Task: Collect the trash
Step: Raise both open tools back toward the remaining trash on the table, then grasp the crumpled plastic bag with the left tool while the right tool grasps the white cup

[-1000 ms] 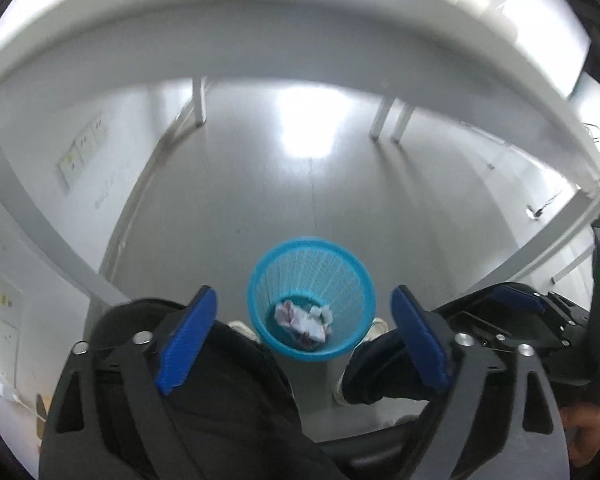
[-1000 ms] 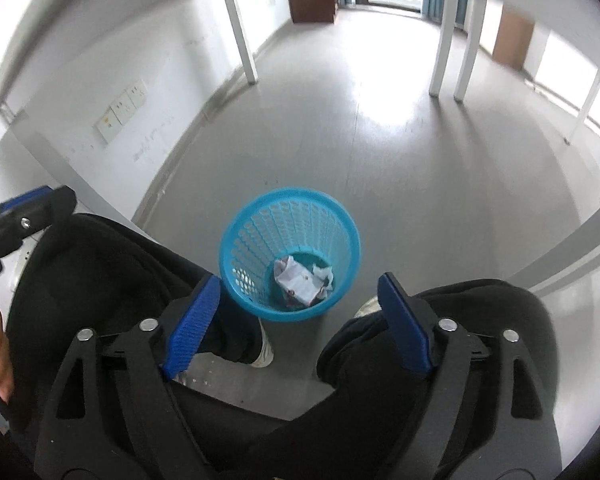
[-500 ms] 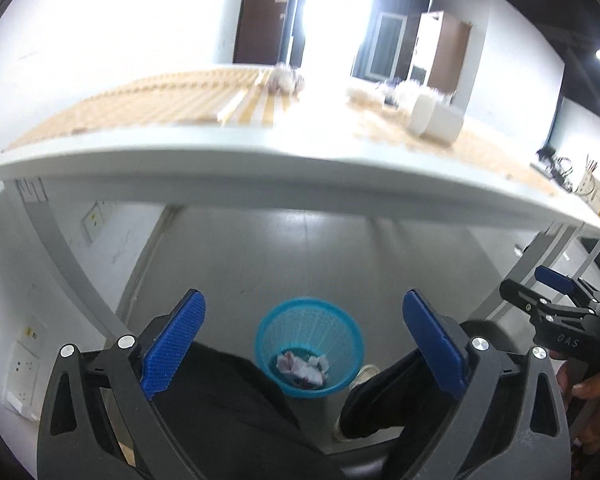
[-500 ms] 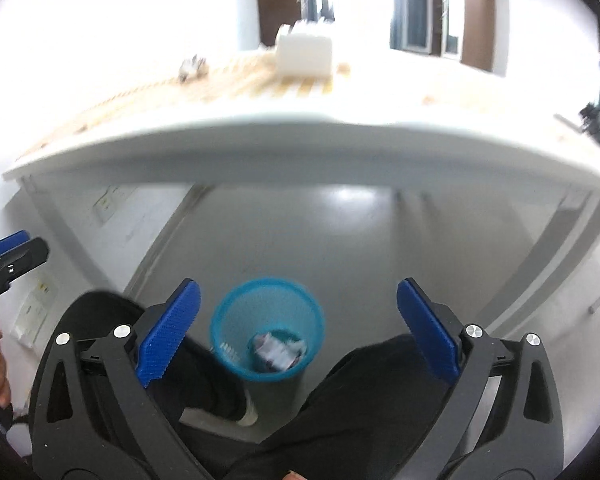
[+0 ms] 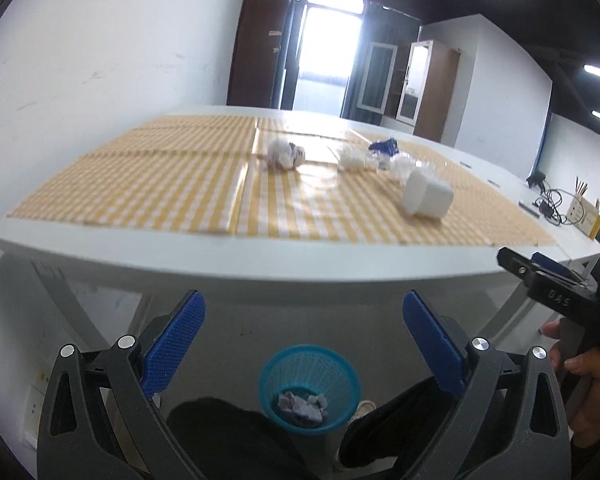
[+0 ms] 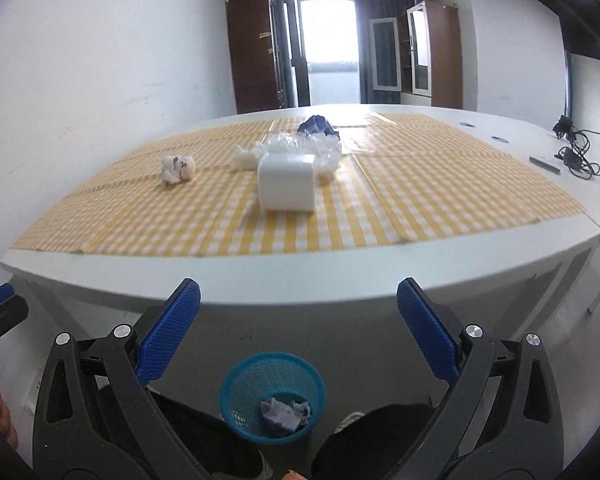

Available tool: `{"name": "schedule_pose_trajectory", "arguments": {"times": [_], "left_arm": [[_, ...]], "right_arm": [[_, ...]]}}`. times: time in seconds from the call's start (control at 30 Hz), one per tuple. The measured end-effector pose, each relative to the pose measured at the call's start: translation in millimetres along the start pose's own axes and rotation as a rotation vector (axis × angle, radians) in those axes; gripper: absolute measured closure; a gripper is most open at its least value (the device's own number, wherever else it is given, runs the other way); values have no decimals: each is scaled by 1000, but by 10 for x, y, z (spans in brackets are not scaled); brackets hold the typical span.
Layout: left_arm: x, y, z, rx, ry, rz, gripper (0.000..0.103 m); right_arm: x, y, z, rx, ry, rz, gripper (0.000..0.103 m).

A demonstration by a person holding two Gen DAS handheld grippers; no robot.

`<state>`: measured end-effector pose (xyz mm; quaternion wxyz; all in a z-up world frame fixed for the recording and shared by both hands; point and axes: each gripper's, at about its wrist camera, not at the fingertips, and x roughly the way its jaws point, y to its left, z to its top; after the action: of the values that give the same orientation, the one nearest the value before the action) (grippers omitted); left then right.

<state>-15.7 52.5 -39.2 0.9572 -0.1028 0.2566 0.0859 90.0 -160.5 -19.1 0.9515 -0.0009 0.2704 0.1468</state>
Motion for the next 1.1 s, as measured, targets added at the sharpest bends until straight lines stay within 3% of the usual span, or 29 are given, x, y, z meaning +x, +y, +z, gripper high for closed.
{"name": "schedule_pose_trajectory", "arguments": {"times": [0.3, 0.6, 0.73, 0.9, 1.1], "left_arm": [[226, 74, 321, -20, -9, 17, 6], [766, 261, 759, -21, 32, 28, 6], [989, 306, 916, -77, 48, -7, 6], [1276, 148, 1041, 3, 48, 35, 6], [1509, 174, 1223, -3, 68, 16, 6]], "right_arm": [[547, 181, 389, 45, 9, -37, 9], [1105, 252, 586, 50, 58, -99, 10], [1309, 255, 633, 73, 101, -125, 18], [1454, 175, 670, 77, 122, -154, 23], [1500, -27, 621, 91, 152, -142, 30]]}}
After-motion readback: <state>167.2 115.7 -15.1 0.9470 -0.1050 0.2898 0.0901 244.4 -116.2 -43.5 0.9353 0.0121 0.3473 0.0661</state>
